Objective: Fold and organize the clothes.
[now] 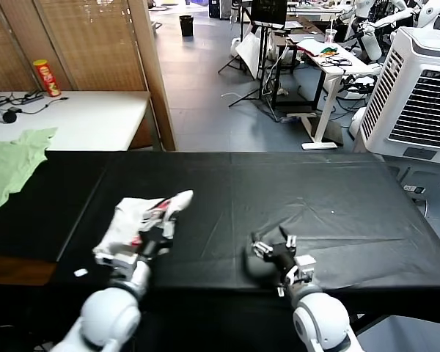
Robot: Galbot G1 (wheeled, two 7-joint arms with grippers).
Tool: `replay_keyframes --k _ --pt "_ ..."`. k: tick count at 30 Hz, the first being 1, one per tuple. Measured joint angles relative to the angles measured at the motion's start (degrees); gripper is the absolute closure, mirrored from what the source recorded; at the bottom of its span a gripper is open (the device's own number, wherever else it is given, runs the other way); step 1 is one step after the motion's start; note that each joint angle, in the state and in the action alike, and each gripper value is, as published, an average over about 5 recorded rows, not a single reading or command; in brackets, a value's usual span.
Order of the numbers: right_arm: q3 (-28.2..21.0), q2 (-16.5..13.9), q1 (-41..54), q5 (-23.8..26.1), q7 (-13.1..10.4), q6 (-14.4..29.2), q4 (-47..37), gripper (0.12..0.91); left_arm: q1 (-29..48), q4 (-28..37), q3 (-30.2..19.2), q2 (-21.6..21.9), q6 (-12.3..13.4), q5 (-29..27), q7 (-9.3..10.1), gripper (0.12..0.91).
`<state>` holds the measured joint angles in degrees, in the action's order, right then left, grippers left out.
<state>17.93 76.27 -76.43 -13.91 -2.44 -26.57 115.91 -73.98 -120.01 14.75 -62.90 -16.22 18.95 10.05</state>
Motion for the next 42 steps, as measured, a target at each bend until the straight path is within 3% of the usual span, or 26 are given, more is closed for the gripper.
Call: replay_keyframes --k 7,11,21,26,34,39,42 --pt "-2.2 -1.3 0.6 -6.0 0.8 -3.6 0.5 0.227 0.9 0.3 -1.6 -0.9 3.4 0.6 -6.04 0.397" --pt "-3.3 -0.9 2.4 -10.0 -0.4 -5.2 -0.3 0.227 0.9 -0.7 -0.9 -0.1 4.5 2.6 -7.11 0.257" --pt "-6.1 2.5 9.8 -18.8 -4.3 -6.7 -6.5 0.227 -1.7 -1.6 3.0 1.6 5.5 3.0 -5.79 0.232" --pt "-7.4 4.4 13.1 -20.5 -5.5 -6.7 -10.3 0.25 -3.8 -1.9 4.9 1.6 5.9 2.9 -5.58 0.232" --pt "-9.4 7.7 17.7 -20.8 -6.7 -6.7 -16.1 0.469 -7.0 -3.4 8.6 1.5 6.5 3.2 -5.46 0.232" --pt "-10.0 8.9 19.3 -20.9 -6.7 -6.6 -18.6 0.73 -9.3 -4.3 11.0 0.9 7.2 3.3 -5.43 0.232" --pt "-9.8 9.1 19.7 -20.8 -6.5 -6.6 -19.4 0.843 -10.7 -4.7 12.5 0.5 7.8 3.3 -5.43 0.232"
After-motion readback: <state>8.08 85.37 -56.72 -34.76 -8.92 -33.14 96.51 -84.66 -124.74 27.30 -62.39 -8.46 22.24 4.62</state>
